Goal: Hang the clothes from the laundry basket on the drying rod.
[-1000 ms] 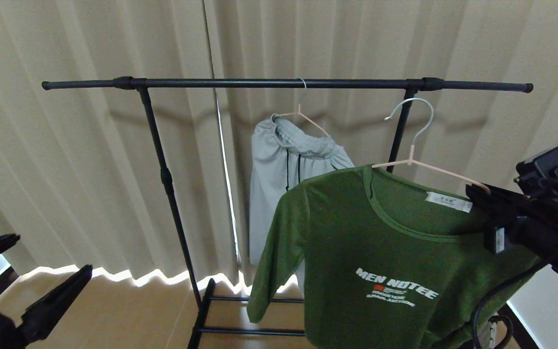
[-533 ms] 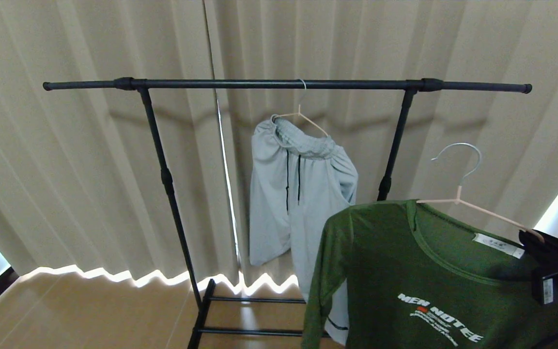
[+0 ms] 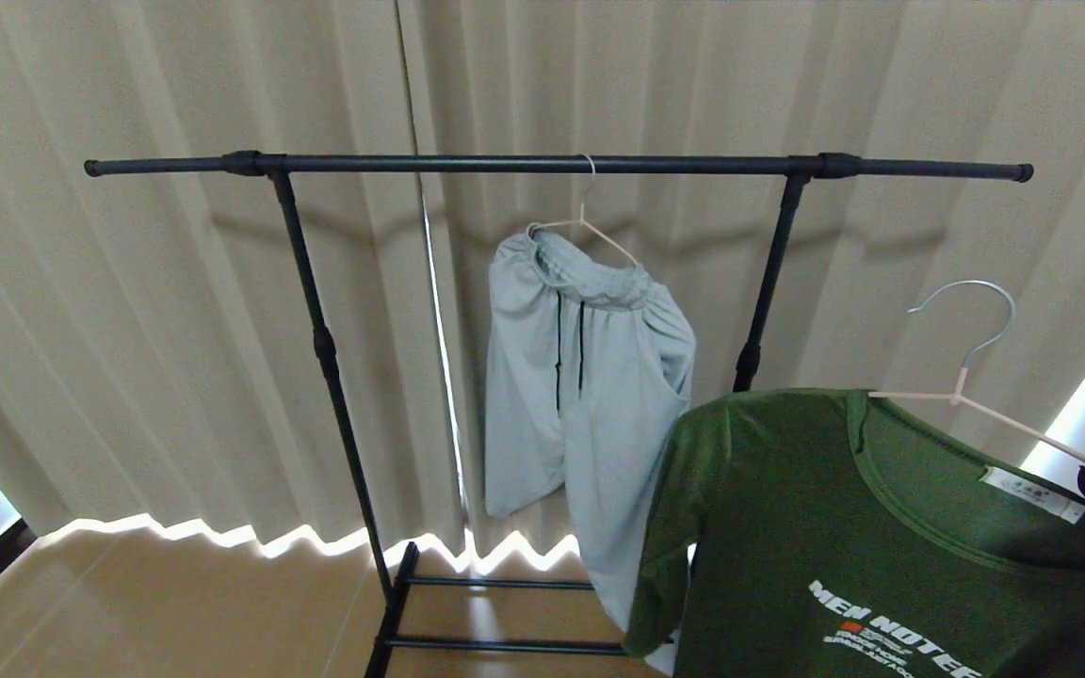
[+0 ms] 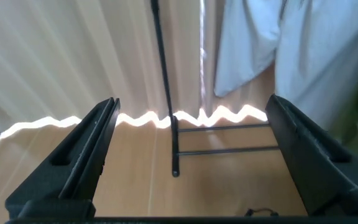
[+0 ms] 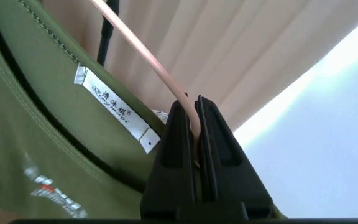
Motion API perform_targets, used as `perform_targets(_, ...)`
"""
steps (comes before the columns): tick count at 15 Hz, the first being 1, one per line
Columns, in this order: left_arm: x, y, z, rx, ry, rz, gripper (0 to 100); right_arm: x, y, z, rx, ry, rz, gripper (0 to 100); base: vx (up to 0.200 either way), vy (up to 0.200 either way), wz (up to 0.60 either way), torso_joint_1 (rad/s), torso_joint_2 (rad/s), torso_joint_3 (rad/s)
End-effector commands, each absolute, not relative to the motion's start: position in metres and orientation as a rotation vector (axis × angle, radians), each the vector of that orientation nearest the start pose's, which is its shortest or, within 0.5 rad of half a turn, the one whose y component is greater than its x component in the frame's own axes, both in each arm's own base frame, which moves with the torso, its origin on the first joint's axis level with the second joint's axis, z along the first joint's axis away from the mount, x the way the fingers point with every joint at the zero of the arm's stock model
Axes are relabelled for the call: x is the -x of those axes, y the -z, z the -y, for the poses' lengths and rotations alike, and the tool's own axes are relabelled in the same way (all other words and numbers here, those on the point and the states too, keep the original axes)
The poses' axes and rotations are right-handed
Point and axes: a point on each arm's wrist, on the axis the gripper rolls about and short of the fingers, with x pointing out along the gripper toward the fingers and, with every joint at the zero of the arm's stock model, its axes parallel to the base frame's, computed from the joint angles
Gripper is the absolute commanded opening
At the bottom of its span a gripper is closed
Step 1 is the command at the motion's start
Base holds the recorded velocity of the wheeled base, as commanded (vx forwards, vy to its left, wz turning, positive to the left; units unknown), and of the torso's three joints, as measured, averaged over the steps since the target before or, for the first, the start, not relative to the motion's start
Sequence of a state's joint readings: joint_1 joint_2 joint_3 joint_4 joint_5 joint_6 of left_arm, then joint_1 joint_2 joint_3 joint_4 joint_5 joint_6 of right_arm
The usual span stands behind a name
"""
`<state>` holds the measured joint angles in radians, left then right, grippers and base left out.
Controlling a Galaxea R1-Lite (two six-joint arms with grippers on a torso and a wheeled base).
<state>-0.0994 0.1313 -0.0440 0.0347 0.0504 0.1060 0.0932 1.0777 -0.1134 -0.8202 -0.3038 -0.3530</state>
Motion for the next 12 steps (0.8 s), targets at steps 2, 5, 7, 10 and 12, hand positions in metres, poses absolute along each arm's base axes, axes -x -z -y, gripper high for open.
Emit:
perform_targets(2,0.016,-0.077,-0.001,-0.118,0.120,-0.087,100,-0.119,-0.150,0.002,0.377,0.246,-0.180,0,0.000,0.000,0.00,0.000,0.00,0.000)
perform_targets(5,0.016,-0.077,0.000,-0.069,0.141,-0.089,100,-0.114,-0.155,0.012,0.403,0.335,-0.169,0,0.000,0.000,0.00,0.000,0.00,0.000)
perform_targets(7,0.016,-0.077,0.000,-0.066,0.142,-0.089,100,-0.110,-0.160,0.015,0.421,0.366,-0.146,0,0.000,0.000,0.00,0.000,0.00,0.000)
perform_targets(10,0.016,-0.077,0.000,-0.070,0.144,-0.089,100,-0.108,-0.164,0.015,0.420,0.369,-0.120,0,0.000,0.000,0.00,0.000,0.00,0.000)
perform_targets(12,0.016,-0.077,0.000,-0.074,0.144,-0.092,100,-0.110,-0.168,0.014,0.417,0.363,-0.106,0,0.200,0.000,0.00,0.000,0.00,0.005)
